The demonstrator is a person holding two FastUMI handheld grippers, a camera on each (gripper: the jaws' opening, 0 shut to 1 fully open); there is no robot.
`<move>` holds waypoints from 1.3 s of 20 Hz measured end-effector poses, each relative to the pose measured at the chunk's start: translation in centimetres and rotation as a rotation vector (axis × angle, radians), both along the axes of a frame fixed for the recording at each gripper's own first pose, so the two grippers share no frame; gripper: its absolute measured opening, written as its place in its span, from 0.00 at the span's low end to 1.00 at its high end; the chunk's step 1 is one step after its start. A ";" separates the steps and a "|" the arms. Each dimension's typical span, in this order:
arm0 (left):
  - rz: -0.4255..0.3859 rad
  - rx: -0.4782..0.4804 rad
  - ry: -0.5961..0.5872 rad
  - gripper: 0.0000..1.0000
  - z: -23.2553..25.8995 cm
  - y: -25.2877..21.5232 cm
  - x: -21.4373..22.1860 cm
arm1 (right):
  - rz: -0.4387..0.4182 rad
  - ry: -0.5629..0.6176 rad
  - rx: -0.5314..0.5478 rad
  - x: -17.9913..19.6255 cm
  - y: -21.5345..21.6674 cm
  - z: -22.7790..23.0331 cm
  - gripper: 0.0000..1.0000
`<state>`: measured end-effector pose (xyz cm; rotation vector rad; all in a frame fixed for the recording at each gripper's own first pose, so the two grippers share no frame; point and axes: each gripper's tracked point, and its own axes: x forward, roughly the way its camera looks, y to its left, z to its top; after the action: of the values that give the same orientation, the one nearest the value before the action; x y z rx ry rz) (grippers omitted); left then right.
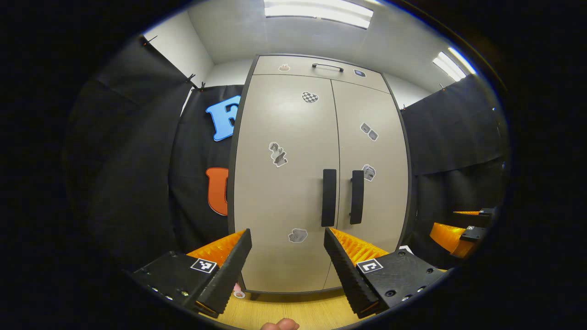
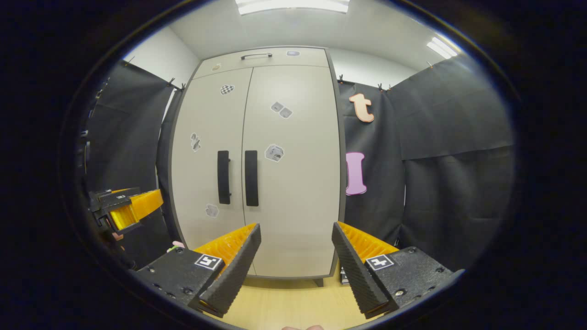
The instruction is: Open the right door of the double-door shoe cabinet with the right hand, and open the left door with the left hand.
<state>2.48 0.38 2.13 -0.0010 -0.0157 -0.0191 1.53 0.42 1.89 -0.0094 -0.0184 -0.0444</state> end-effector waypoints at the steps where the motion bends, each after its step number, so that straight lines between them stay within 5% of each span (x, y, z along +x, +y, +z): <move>1: 0.000 0.001 0.003 0.95 0.0 0.1 0.0 | -0.003 -0.001 0.002 0.0 0.0 0.0 0.99; 14: -0.004 0.022 0.001 0.95 -0.1 0.5 -0.6 | 0.008 -0.021 0.019 1.5 0.9 0.8 0.99; 26: -0.011 0.018 0.025 0.95 -1.5 0.6 -3.5 | 0.112 -0.061 -0.018 8.6 5.6 5.1 0.99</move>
<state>-0.98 1.01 0.63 0.0163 0.0092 -0.0306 10.12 5.98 6.94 -0.0248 -0.0803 0.0676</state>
